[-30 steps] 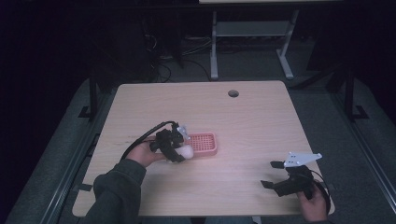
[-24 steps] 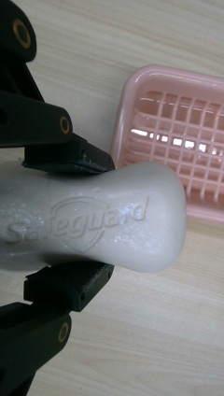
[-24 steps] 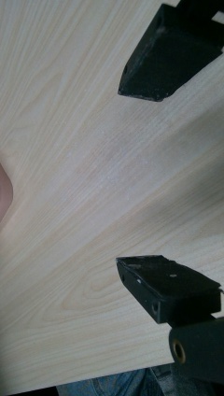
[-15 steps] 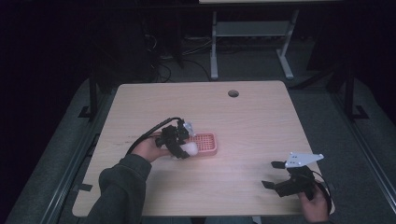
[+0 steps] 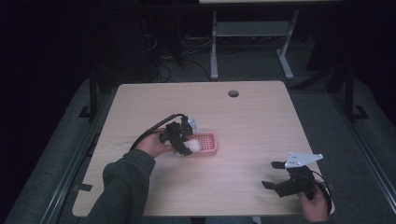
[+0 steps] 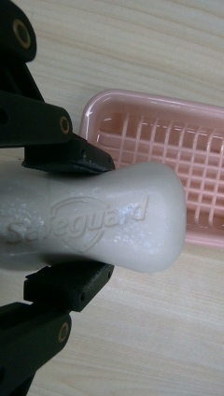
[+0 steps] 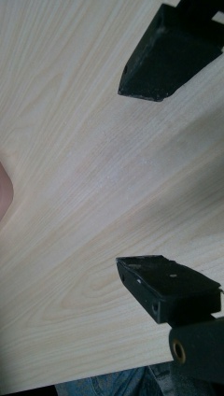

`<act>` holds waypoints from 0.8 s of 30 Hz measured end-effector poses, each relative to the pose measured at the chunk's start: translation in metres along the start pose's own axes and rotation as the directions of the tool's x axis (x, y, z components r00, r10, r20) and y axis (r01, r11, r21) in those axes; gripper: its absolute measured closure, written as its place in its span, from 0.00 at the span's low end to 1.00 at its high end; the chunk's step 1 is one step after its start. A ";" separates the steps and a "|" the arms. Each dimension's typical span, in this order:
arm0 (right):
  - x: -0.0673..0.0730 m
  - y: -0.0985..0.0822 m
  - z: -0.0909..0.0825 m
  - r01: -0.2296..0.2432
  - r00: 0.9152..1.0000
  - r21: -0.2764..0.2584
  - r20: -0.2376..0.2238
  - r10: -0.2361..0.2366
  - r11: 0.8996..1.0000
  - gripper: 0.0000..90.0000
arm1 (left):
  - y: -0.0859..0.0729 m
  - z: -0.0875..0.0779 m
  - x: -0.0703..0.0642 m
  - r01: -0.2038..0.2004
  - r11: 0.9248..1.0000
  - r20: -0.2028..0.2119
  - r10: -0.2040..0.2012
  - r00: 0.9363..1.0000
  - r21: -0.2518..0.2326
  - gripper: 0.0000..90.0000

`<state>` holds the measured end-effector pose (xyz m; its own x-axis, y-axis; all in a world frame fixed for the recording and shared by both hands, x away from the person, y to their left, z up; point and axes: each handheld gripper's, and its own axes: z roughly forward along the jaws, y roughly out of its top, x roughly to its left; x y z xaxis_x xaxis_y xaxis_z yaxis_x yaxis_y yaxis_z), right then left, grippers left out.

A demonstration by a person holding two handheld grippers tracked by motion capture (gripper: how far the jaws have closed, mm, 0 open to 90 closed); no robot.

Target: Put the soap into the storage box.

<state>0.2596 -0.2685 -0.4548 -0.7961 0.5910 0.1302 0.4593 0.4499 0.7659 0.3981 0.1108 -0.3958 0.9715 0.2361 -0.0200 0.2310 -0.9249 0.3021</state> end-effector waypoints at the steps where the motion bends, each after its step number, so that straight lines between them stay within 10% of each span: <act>1: 0.000 0.000 0.000 0.003 1.000 -0.003 0.002 -0.003 1.000 0.16 | 0.001 0.000 0.001 -0.004 1.000 -0.001 0.004 1.000 0.002 0.55; 24: 0.000 0.001 -0.002 0.012 1.000 -0.008 0.003 -0.012 1.000 0.16 | 0.020 0.010 0.016 -0.002 1.000 0.006 0.002 1.000 -0.005 0.55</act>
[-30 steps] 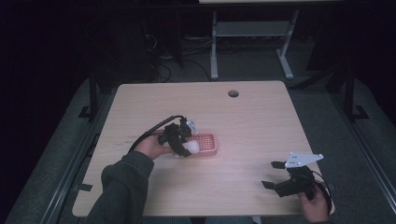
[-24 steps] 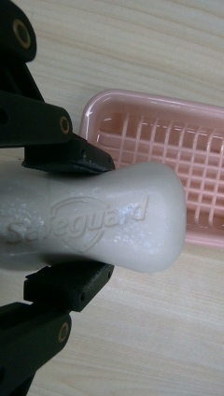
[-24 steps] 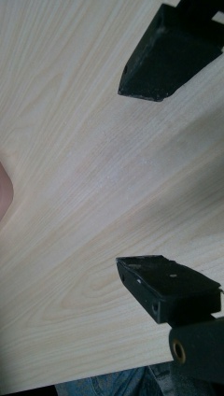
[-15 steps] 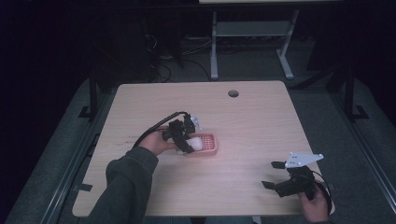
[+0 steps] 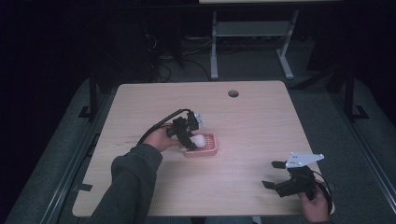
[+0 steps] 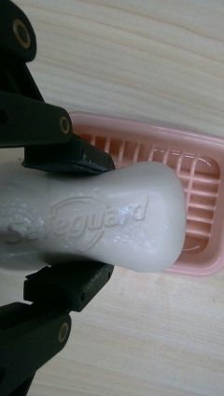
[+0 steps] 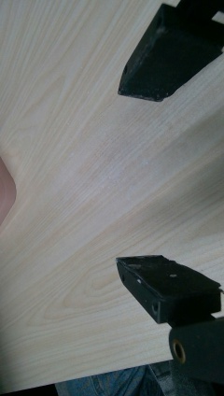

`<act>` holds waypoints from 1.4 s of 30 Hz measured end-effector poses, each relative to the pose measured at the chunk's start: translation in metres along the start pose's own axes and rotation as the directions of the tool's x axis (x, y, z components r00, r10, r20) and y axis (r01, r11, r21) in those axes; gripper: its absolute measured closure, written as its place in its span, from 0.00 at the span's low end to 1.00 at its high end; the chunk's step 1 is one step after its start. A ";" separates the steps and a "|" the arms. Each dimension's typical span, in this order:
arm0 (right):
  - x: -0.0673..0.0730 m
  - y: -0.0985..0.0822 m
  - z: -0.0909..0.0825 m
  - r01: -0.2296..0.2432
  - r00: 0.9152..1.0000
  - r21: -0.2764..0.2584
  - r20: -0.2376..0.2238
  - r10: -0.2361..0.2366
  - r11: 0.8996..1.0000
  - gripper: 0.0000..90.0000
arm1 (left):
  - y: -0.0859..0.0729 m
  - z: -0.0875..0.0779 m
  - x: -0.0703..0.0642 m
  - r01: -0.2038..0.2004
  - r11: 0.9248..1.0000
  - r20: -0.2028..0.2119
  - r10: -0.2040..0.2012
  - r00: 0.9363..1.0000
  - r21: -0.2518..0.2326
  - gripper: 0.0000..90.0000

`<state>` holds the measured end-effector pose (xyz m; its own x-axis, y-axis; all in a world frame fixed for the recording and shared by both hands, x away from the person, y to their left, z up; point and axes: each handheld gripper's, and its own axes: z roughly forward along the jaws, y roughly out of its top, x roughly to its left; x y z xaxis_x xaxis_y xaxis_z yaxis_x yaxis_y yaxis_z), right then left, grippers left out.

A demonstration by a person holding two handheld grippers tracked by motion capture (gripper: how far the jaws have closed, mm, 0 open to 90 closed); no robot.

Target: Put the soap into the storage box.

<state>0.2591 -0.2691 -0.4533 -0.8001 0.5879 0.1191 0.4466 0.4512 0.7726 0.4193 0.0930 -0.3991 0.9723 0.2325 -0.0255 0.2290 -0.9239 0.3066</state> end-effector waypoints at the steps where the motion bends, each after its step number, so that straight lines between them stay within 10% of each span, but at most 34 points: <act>1: 0.000 0.000 0.000 -0.003 1.000 0.003 -0.001 0.003 1.000 0.16 | 0.001 0.000 0.000 0.001 1.000 -0.001 -0.001 1.000 -0.002 0.55; 42: -0.001 0.000 0.000 -0.007 1.000 -0.001 -0.012 0.007 1.000 0.16 | 0.020 0.026 0.012 -0.002 1.000 0.018 0.001 1.000 0.023 0.55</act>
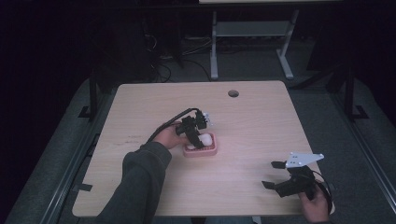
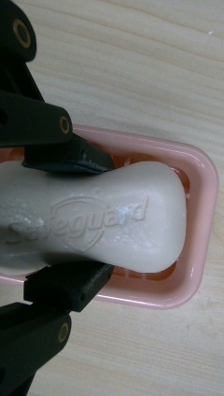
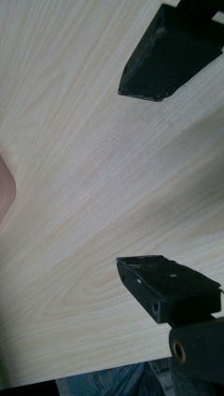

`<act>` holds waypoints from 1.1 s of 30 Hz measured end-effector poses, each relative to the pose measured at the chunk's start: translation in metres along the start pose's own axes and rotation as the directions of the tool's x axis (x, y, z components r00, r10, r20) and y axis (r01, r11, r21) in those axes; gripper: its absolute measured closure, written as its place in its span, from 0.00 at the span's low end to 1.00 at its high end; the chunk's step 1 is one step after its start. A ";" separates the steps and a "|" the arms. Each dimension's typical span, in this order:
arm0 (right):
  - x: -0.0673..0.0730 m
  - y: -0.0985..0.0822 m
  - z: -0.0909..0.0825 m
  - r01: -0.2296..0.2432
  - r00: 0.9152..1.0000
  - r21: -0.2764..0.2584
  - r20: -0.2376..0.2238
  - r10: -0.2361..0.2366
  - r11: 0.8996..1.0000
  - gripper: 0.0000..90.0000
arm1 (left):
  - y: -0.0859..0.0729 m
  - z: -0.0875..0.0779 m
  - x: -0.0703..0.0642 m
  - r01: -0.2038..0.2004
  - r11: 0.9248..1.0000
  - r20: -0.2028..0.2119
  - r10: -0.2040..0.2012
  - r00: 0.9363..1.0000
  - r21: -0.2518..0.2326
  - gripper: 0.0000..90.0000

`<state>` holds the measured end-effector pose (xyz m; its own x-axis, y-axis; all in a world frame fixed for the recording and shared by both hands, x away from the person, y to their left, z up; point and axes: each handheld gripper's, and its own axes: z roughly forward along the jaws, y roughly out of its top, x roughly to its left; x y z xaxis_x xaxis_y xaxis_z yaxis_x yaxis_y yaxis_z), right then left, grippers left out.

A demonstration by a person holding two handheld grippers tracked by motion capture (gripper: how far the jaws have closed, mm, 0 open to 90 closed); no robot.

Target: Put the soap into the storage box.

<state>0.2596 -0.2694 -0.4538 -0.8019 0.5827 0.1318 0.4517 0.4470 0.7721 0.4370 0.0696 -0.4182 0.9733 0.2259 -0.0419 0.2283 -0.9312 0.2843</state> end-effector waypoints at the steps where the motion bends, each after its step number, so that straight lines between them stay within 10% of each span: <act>1: 0.000 0.000 0.000 0.002 1.000 0.000 -0.001 -0.002 1.000 0.16 | 0.000 0.000 0.000 0.000 1.000 -0.002 0.000 1.000 0.002 0.55; 33: 0.001 0.001 0.001 0.002 1.000 0.002 -0.001 -0.002 1.000 0.16 | 0.001 -0.001 0.000 0.005 1.000 -0.001 -0.005 1.000 -0.009 0.51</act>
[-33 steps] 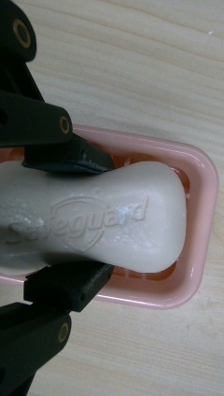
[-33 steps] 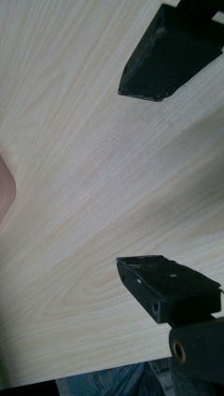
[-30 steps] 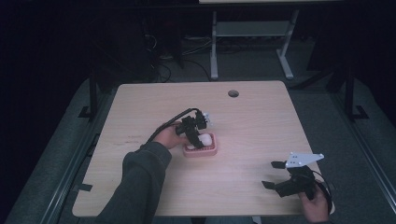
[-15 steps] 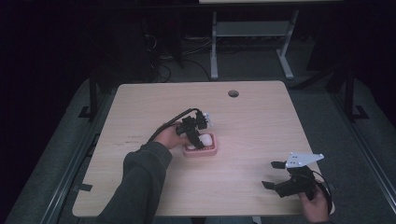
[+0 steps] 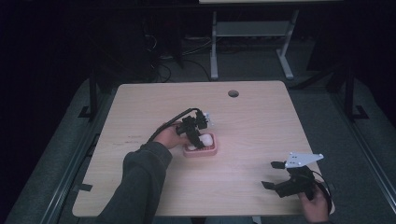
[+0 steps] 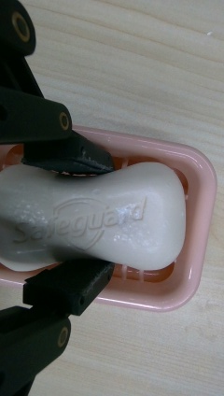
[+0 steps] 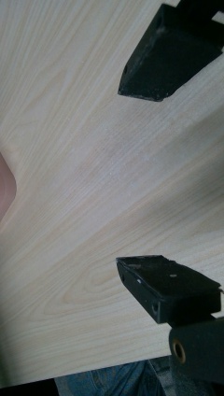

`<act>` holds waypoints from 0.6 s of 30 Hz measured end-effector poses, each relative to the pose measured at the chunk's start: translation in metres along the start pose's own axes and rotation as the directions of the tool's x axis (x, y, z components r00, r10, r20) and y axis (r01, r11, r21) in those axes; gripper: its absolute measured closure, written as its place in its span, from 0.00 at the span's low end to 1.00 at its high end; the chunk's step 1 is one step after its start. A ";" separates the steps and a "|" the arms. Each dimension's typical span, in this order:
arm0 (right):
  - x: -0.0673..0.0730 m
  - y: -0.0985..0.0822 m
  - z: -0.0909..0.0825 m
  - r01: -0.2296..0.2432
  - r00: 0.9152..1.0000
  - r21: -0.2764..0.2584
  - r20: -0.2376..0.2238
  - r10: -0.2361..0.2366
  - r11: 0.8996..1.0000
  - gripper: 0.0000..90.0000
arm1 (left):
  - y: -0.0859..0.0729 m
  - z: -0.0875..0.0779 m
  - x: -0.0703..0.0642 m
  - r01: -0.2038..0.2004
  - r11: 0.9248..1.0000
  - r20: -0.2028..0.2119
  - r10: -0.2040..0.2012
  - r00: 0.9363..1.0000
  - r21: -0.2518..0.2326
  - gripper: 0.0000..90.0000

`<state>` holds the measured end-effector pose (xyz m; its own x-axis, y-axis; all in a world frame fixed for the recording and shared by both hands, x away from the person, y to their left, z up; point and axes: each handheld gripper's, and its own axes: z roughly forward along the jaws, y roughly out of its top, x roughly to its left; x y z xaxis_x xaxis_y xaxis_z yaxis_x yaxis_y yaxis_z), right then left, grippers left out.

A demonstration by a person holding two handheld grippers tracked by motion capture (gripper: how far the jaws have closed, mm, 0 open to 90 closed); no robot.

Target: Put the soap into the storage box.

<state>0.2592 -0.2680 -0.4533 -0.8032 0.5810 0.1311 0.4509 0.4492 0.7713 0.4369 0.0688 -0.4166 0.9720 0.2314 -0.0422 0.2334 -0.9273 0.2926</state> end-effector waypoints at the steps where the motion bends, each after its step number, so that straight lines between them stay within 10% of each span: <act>1: 0.000 0.000 0.000 0.001 1.000 0.000 0.000 -0.001 1.000 0.16 | 0.000 0.000 0.000 0.000 1.000 -0.002 0.000 1.000 0.000 0.50; 18: 0.001 0.002 0.001 0.002 1.000 0.003 0.005 -0.002 1.000 0.16 | -0.005 -0.014 -0.007 -0.012 1.000 -0.022 0.012 1.000 -0.012 0.44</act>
<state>0.2595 -0.2656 -0.4526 -0.8023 0.5832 0.1269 0.4505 0.4523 0.7697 0.4283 0.0759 -0.4045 0.9738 0.2269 -0.0175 0.2214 -0.9266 0.3041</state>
